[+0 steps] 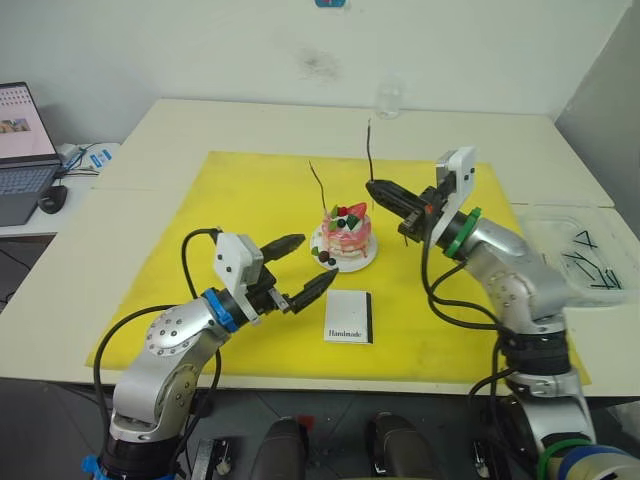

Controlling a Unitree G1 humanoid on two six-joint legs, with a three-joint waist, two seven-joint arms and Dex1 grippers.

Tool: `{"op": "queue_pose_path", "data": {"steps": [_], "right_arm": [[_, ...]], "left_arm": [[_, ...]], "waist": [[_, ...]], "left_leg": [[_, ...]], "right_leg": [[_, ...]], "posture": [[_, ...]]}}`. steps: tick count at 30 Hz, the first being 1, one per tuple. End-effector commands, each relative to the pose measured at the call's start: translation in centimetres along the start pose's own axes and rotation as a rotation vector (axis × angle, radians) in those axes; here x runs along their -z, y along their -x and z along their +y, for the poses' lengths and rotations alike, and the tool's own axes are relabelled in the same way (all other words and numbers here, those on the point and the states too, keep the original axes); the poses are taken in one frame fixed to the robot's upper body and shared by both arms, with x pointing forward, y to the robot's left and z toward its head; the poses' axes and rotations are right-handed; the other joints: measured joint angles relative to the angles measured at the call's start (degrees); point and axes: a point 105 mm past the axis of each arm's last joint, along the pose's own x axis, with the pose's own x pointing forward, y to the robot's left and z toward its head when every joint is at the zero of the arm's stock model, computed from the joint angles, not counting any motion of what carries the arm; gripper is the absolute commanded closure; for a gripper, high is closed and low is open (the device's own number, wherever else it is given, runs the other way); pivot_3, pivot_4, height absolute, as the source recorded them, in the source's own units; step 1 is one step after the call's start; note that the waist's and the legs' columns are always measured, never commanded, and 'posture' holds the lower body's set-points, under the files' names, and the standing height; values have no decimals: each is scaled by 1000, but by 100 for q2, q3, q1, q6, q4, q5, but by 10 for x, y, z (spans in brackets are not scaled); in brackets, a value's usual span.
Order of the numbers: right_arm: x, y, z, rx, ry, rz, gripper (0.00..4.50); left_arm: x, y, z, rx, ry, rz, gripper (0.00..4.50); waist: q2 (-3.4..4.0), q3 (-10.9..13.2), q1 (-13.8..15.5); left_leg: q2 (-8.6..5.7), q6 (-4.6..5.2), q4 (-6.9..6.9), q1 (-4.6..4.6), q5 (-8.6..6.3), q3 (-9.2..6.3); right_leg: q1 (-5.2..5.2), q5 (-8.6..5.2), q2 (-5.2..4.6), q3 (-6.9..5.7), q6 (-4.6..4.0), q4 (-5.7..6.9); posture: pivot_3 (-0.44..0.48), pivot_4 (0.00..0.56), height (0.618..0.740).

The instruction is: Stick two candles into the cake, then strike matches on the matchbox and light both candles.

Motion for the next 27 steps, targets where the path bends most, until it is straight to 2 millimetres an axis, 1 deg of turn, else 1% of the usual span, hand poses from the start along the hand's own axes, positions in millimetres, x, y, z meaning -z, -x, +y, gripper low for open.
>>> {"op": "queue_pose_path", "data": {"steps": [1,5,9,15,22,27], "right_arm": [[2,-1,-1,26,19,-73,4469],[19,-7,8,9,-35,-69,4469],[30,-9,7,18,-50,-63,4469],[37,-13,4,32,-39,-63,4469],[44,-8,5,42,-54,-52,4469],[47,-7,5,48,-52,-46,4469]], "left_arm": [[-16,-2,-1,-28,-38,-48,0],[-16,-3,-7,-6,-39,-34,0],[-17,-4,-7,4,-38,-29,0],[-16,-5,-9,30,-47,-9,0],[-13,-4,-10,42,-52,9,0],[-15,-6,-9,47,-54,2,0]], "waist": [[0,0,-7],[1,0,-27],[1,0,-27],[2,0,-30],[2,0,-32],[2,0,-31]], "left_leg": [[0,0,2,4,0,2],[10,0,-3,17,0,7],[14,0,-13,21,0,2],[15,0,-14,21,0,4],[17,0,-13,21,0,5],[17,0,-13,21,0,5]], "right_leg": [[3,2,-1,3,2,-1],[3,3,11,3,-2,9],[0,2,36,-6,-11,14],[-1,3,41,-4,-17,14],[-1,3,34,-1,-17,12],[-1,3,35,-1,-17,12]], "posture": [[0,150,740],[0,150,740],[0,150,740],[0,150,740],[0,150,740],[0,150,740]]}}
